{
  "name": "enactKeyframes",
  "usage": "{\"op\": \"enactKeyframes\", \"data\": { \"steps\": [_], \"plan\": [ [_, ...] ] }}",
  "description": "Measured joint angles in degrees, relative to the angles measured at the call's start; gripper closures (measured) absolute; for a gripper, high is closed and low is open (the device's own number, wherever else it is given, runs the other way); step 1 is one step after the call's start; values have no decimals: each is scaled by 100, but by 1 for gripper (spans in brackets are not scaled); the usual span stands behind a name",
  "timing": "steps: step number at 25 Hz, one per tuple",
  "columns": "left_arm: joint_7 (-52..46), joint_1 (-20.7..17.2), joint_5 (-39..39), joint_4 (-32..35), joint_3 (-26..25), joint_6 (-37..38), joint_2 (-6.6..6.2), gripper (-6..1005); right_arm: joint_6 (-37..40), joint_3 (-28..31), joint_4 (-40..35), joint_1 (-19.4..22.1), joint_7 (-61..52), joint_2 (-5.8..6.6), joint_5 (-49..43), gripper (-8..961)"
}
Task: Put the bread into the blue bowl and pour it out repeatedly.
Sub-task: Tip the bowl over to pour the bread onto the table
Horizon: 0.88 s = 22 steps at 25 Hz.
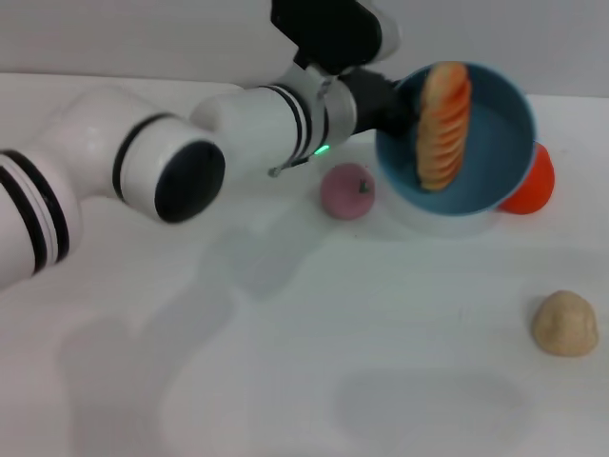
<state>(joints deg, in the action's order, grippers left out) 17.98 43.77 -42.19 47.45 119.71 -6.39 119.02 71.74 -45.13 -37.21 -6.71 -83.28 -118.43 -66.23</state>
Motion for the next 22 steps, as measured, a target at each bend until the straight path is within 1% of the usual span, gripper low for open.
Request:
{"op": "enactKeyframes", "data": {
  "steps": [5, 11, 17, 22],
  "plan": [
    [98, -18, 0, -276, 464, 1132, 7, 999, 20, 26, 12, 51, 2, 3, 0, 447],
    [69, 29, -32, -828, 599, 2058, 8, 1000, 32, 29, 185, 72, 4, 4, 0, 450],
    [35, 47, -54, -1193, 607, 2551, 8, 1001, 77, -26, 242, 81, 5, 5, -12, 453],
    [33, 43, -54, -1290, 610, 2644, 8, 1001, 289, -40, 237, 21, 11, -1, -151, 455]
  ]
}}
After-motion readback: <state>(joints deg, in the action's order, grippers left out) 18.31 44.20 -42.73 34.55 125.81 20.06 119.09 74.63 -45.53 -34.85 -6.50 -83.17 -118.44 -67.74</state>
